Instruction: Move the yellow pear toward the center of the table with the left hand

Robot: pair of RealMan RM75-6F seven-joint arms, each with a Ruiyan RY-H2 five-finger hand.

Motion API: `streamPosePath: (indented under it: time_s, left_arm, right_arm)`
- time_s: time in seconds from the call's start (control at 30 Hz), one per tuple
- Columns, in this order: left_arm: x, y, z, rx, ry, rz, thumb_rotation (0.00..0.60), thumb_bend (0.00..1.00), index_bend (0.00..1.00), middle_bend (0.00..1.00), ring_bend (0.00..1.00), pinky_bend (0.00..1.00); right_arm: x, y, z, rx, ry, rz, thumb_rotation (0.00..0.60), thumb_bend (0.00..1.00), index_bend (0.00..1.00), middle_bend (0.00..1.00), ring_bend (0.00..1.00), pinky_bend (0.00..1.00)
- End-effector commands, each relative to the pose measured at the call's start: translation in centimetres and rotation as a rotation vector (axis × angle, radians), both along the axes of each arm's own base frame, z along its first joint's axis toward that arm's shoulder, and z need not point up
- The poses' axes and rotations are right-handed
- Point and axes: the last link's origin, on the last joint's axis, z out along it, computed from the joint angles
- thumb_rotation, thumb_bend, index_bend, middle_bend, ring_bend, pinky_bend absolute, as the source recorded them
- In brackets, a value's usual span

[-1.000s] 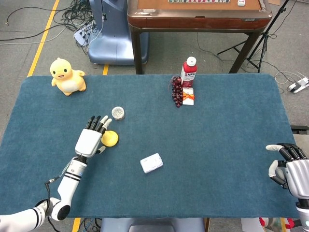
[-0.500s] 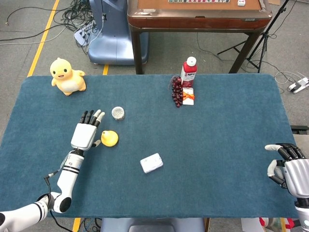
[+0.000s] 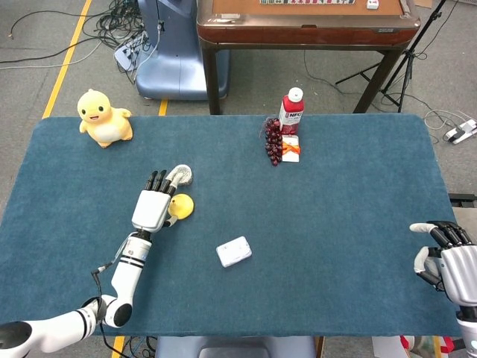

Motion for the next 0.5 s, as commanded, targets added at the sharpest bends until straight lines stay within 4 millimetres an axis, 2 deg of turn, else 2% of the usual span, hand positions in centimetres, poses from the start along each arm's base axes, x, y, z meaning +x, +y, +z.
streamPosePath:
  time_s: [0.03,0.17,0.5]
  left_arm:
    - [0.8,-0.2,-0.3,-0.005,0.003,-0.015,0.6,0.0,0.0,0.0,0.0,0.05]
    - [0.7,-0.5,-0.2,0.004,0.045,-0.026,0.6,0.0,0.0,0.0,0.0,0.05]
    - [-2.0,0.0,2.2,0.045,0.127,0.018,0.6,0.0,0.0,0.0,0.0,0.05]
  right_arm:
    - [0.0,0.0,0.1,-0.002,-0.002,-0.001,0.6,0.23,0.57,0.37,0.25,0.26]
    - [0.0,0.1,0.3,-0.006,-0.007,0.002,0.6,0.23,0.57,0.37,0.25,0.26]
    - [0.0,0.1,0.3,-0.007,-0.009,0.006,0.6,0.23,0.57,0.37,0.25,0.26]
